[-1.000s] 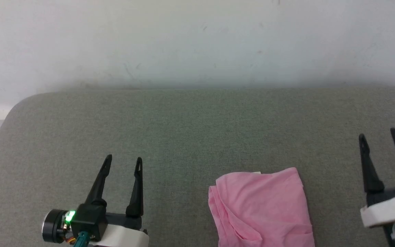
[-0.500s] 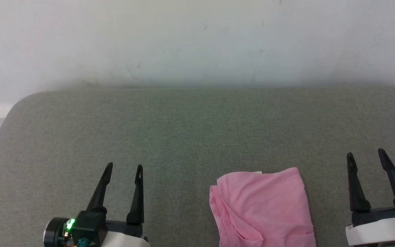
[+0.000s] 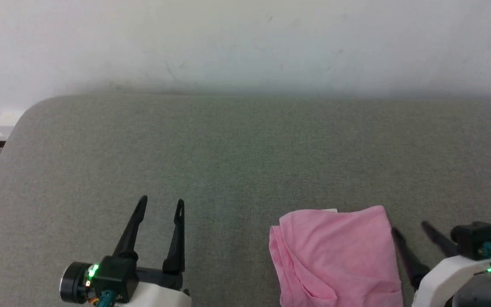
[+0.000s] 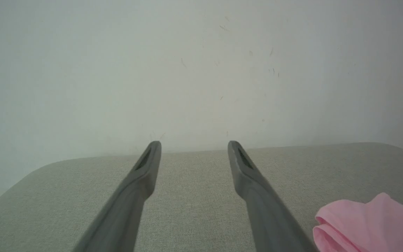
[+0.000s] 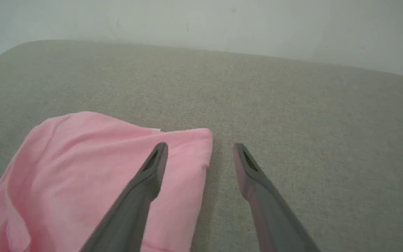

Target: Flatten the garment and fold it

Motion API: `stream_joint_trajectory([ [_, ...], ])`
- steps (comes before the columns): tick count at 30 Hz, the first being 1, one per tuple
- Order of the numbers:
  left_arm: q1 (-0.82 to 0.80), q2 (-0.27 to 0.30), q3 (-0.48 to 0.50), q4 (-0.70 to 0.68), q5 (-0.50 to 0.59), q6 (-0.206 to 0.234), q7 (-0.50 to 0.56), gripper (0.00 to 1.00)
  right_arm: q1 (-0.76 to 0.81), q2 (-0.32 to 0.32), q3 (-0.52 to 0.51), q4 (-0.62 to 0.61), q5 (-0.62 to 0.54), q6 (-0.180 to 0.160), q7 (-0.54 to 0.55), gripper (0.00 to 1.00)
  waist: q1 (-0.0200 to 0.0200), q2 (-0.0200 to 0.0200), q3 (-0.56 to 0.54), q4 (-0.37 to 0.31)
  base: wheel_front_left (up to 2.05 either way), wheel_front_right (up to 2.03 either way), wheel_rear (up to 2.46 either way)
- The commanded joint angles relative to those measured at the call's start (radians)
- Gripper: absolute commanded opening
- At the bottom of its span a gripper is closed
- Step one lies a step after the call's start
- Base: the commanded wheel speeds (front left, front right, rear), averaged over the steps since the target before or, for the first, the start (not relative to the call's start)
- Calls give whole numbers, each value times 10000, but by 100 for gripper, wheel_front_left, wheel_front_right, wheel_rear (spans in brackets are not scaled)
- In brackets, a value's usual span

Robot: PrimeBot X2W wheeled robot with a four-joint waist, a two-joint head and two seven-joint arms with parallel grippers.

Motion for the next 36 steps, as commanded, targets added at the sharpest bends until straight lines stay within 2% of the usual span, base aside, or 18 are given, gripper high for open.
stream_joint_trajectory([
  [1, -199, -19, -2, 1, 87, -67, -47, 100, -108, -111, 162, 34, 485, -9, 699, 100, 0, 0, 223, 188, 0, 0, 0],
  [5, -348, -53, -79, 52, 120, -111, -47, 100, -189, -208, 223, 298, 1657, -9, 2898, 100, 0, 0, 492, 443, 0, 0, 0],
  [7, -424, -64, -116, 96, 142, -137, -47, 100, -224, -224, 216, 541, 1746, -9, 3764, 100, 0, 0, 587, 566, 0, 0, 0],
  [12, -605, -84, -149, 178, 188, -163, -47, 100, -427, 74, 452, 1090, 2025, -9, 4744, 100, 0, 0, 780, 834, 0, 0, 0],
  [16, -687, -91, -128, 204, 214, -169, -47, 100, -598, 188, 808, 1635, 1940, -9, 4893, 100, 0, 0, 851, 889, 0, 0, 0],
  [17, -701, -93, -124, 215, 223, -165, -47, 100, -656, 175, 888, 1791, 1838, -9, 4831, 37, 0, 0, 853, 888, 0, 0, 0],
  [18, -719, -95, -126, 230, 235, -161, -47, 100, -712, 132, 1000, 1939, 1703, -9, 4761, 0, 0, 0, 847, 876, 0, 0, 0],
  [22, -768, -103, -166, 255, 258, -184, -47, 100, -1138, -246, 1445, 2212, 969, -9, 4073, 0, 0, 0, 776, 639, 0, 0, 0],
  [26, -771, -111, -176, 275, 254, -190, -47, 100, -1876, -992, 2032, 2056, 18, -9, 3550, 0, 0, 0, 711, 83, 0, 0, 0],
  [31, -880, -121, -219, 247, 265, -221, -47, 100, -2908, -2391, 3022, 1614, -706, -9, 3628, 0, 0, 0, 936, -877, 0, 0, 0],
  [36, -1204, -126, -311, 191, 342, -250, -47, 100, -3690, -3868, 3387, 1415, -545, -9, 3813, 0, 0, 0, 1439, -1762, 0, 0, 0],
])
